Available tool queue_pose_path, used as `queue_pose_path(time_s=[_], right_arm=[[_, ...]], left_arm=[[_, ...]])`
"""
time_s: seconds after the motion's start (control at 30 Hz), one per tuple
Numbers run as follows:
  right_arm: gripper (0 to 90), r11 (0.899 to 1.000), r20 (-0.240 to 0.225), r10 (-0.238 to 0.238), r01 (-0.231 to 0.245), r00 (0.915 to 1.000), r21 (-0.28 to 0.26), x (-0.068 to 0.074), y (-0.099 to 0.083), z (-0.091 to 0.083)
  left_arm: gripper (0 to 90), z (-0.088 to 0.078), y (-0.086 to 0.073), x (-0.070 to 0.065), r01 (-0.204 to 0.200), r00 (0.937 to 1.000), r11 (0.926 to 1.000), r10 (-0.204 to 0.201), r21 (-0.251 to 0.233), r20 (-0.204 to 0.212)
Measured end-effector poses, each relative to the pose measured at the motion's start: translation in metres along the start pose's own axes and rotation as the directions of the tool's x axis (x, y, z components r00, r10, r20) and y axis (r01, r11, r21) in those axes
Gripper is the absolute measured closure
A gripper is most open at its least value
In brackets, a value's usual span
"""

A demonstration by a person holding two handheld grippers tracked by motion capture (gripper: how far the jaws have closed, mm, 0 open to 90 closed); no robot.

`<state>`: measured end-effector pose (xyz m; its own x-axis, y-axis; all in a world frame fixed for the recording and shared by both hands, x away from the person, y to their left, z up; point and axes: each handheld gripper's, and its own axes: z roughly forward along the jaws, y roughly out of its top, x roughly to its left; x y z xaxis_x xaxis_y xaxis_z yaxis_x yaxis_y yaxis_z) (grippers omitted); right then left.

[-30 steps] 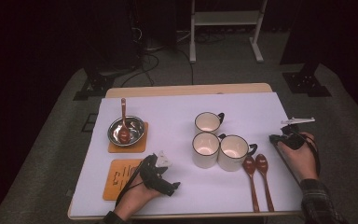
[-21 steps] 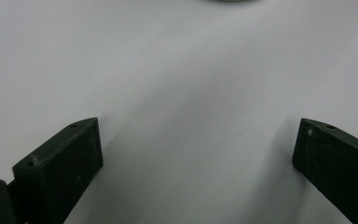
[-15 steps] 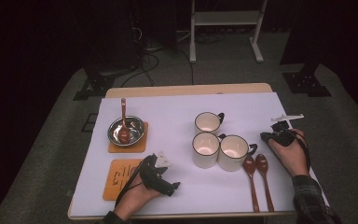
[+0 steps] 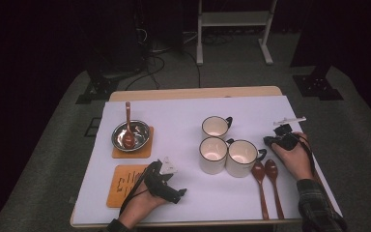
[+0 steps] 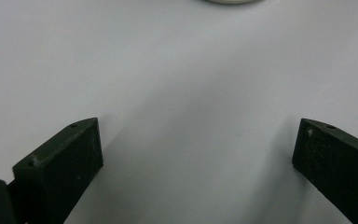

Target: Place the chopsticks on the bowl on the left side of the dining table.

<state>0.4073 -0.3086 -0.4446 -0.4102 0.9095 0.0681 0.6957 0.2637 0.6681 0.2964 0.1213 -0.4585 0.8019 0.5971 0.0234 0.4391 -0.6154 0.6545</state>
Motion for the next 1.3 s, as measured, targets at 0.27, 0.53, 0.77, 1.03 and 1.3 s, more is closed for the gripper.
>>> queue_pose_path(time_s=[0.27, 0.53, 0.77, 1.03, 1.3], right_arm=[[83.5, 1.000, 0.001, -0.014, 0.014, 0.9999, 0.013, 0.002, 0.000, 0.005], [74.7, 1.000, 0.005, -0.025, 0.025, 0.9997, 0.004, 0.003, -0.002, 0.003], [65.5, 0.999, 0.015, -0.044, 0.044, 0.9989, -0.009, 0.003, -0.006, -0.003], [59.3, 0.999, 0.020, -0.046, 0.046, 0.9988, -0.028, 0.001, -0.013, -0.014], [55.9, 0.997, 0.017, -0.057, 0.057, 0.9983, -0.050, -0.001, -0.020, -0.025]], left_arm=[[0.6, 0.000, 0.000, 0.000, 0.001, 1.0000, 1.0000, -0.001, -0.001, 0.000], [0.6, 0.000, 0.000, 0.000, 0.001, 1.0000, 1.0000, -0.001, -0.002, 0.001], [0.5, 0.000, 0.000, 0.000, 0.007, 1.0000, 1.0000, -0.007, -0.003, -0.002], [0.5, 0.000, 0.000, 0.000, 0.005, 1.0000, 1.0000, -0.005, -0.003, -0.003], [0.5, 0.000, 0.000, 0.000, 0.006, 1.0000, 1.0000, -0.006, -0.004, -0.002]])
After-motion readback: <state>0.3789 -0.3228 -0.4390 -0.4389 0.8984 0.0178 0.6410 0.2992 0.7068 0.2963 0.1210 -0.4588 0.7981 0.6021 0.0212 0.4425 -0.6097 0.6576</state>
